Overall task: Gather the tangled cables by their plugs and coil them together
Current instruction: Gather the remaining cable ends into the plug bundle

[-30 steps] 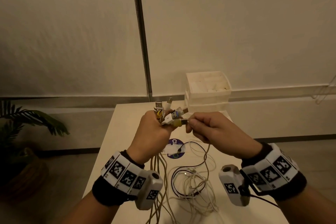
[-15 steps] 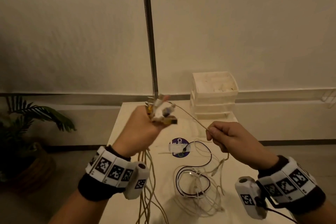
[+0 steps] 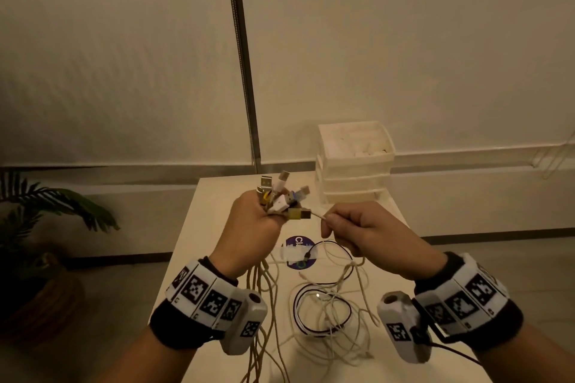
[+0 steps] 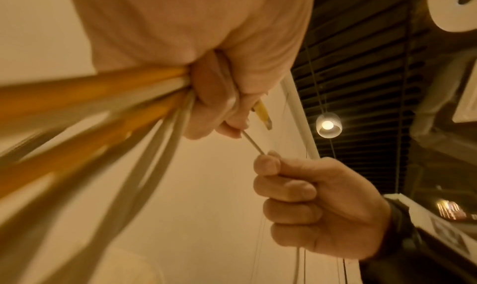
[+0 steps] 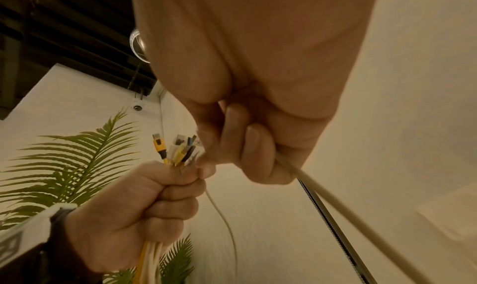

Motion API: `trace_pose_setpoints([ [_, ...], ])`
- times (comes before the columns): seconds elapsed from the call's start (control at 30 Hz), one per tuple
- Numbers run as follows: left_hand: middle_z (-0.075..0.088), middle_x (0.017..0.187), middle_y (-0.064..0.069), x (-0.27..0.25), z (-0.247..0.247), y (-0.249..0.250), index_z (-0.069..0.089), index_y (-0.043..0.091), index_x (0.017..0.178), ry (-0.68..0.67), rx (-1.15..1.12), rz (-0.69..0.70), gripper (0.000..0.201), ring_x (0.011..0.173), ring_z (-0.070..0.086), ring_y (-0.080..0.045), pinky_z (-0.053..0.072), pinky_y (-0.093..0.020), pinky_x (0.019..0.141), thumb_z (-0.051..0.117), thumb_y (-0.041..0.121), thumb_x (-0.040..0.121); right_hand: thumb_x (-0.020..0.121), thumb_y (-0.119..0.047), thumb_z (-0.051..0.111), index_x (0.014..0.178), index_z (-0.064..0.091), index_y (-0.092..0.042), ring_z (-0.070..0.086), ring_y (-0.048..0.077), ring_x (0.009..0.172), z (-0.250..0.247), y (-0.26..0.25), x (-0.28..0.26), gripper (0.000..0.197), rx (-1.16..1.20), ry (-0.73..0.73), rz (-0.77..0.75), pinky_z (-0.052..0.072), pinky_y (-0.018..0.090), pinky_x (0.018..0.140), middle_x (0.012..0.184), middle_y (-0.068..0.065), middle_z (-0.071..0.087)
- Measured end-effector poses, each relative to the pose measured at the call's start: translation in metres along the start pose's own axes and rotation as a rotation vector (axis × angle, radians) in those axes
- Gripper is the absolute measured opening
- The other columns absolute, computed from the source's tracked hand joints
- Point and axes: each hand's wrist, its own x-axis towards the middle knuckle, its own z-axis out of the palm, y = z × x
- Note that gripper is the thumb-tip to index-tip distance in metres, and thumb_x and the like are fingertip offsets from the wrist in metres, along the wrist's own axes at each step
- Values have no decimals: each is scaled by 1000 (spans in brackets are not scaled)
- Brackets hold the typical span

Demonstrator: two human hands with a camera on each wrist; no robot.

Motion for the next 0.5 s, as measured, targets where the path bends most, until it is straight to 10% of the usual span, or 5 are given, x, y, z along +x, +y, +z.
trace_pose_setpoints([
  [0.3,43,61,-1,16,-59,-10,62,21,75,529,-268,-118,22,47,32,-13,27,-25,44,61,9,93,101,-18,42,81,63,-6,26,13,49,-14,27,-11,31,191,42,139,25,27,49,54,2,33],
  [0.5,66,108,19,2,-10,10,62,40,104,210,53,120,35,94,66,4,55,-21,83,68,9,88,102,-15,39,81,60,-5,28,12,47,-10,22,-1,31,308,34,151,26,24,47,52,0,36],
])
